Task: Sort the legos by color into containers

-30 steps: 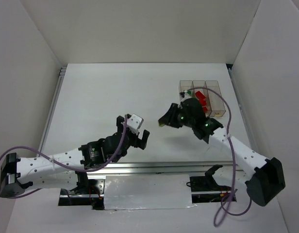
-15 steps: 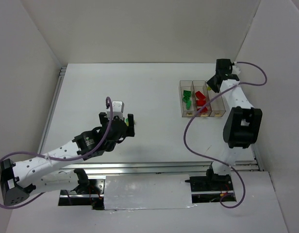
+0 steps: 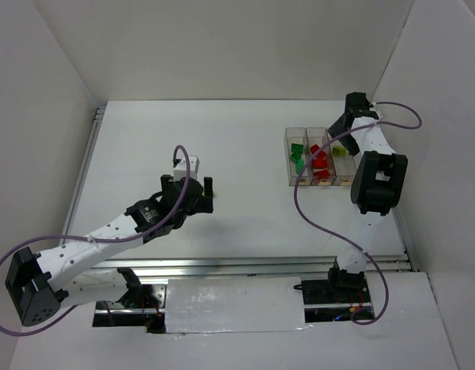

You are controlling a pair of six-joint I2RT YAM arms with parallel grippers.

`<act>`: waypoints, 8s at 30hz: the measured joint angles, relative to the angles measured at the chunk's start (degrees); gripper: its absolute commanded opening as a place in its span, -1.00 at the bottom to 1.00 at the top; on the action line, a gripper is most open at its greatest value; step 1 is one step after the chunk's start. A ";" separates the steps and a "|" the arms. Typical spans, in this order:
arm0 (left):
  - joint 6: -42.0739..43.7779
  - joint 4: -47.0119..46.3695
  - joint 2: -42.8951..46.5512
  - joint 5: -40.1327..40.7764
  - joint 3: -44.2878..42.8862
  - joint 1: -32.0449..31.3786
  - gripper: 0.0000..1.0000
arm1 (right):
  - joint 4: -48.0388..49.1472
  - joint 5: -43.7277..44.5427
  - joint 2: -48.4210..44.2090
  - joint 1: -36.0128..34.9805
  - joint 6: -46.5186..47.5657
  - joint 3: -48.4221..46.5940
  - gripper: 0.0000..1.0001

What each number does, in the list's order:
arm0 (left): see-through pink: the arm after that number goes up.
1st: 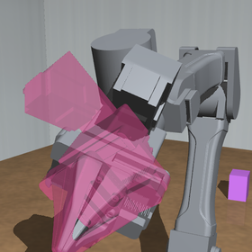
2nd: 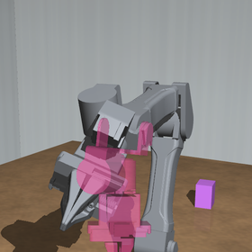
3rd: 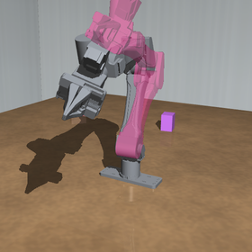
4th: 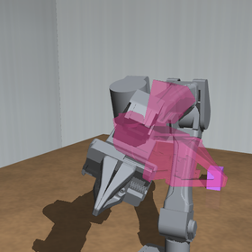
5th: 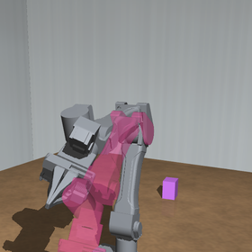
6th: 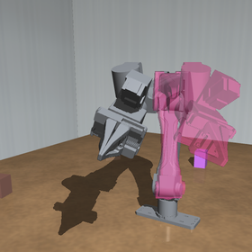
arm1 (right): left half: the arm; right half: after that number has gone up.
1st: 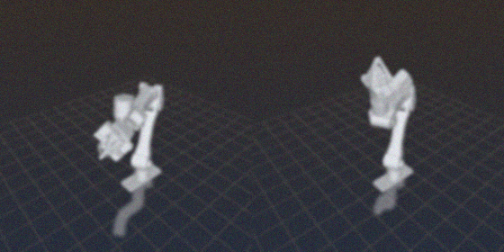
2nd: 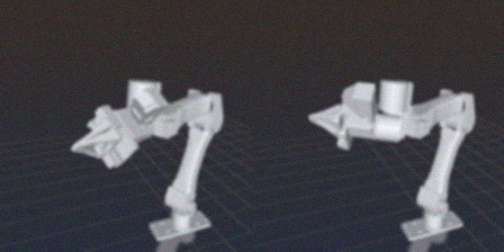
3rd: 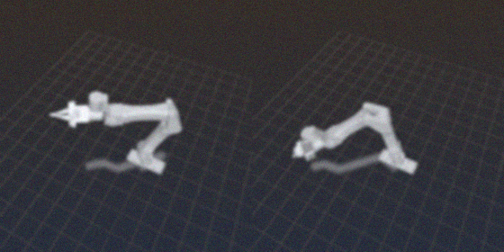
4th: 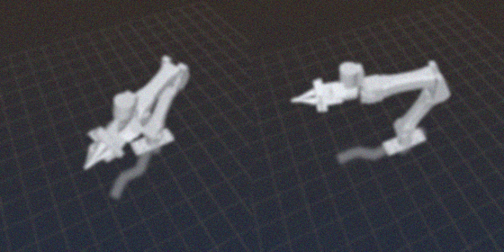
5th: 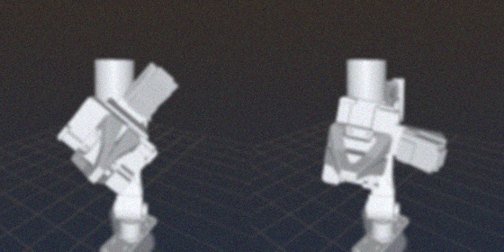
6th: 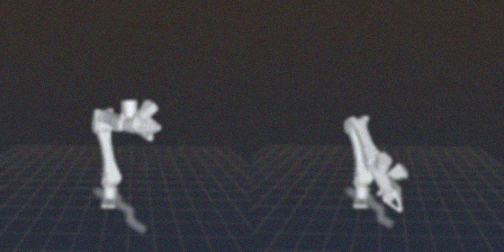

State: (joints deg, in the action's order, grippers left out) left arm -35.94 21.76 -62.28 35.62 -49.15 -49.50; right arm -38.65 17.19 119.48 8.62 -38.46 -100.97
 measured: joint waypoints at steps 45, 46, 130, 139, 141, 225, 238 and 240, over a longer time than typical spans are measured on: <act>-0.02 -8.15 -39.21 -12.48 -9.86 12.26 0.11 | 10.05 -12.20 -56.04 -22.88 2.14 44.13 0.90; 0.00 -8.41 -39.21 -12.55 -9.84 12.26 -0.04 | 10.05 -12.22 -56.17 -22.88 2.14 44.13 0.90; 47.93 -23.39 -0.15 -56.87 9.42 -11.23 -1.00 | 29.62 -50.23 -65.79 -24.24 -7.56 63.84 -1.00; 33.20 -20.92 2.51 -44.46 8.24 -11.47 -1.00 | 20.50 -29.07 -55.41 -12.22 -2.29 48.96 -1.00; 28.35 -19.32 2.58 -40.41 7.13 -11.45 -1.00 | 19.04 -22.43 -51.41 -8.90 -2.01 44.50 -1.00; 18.93 -18.08 -1.29 -20.96 -1.33 -6.84 0.99 | 25.20 -35.43 -56.70 -35.39 -4.09 50.25 -1.00; 6.84 14.08 11.52 -2.29 -8.22 -5.88 0.99 | 9.03 -2.62 -26.80 2.36 -5.20 22.23 -1.00; 5.99 17.16 14.36 -2.21 -8.22 -5.75 0.99 | 7.43 -0.83 -22.36 3.58 -5.42 17.57 -0.97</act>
State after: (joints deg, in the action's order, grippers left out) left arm -29.95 38.92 -47.92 33.41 -57.36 -55.24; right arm -31.22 16.36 97.12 12.21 -43.88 -83.40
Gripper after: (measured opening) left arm 0.995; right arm 0.440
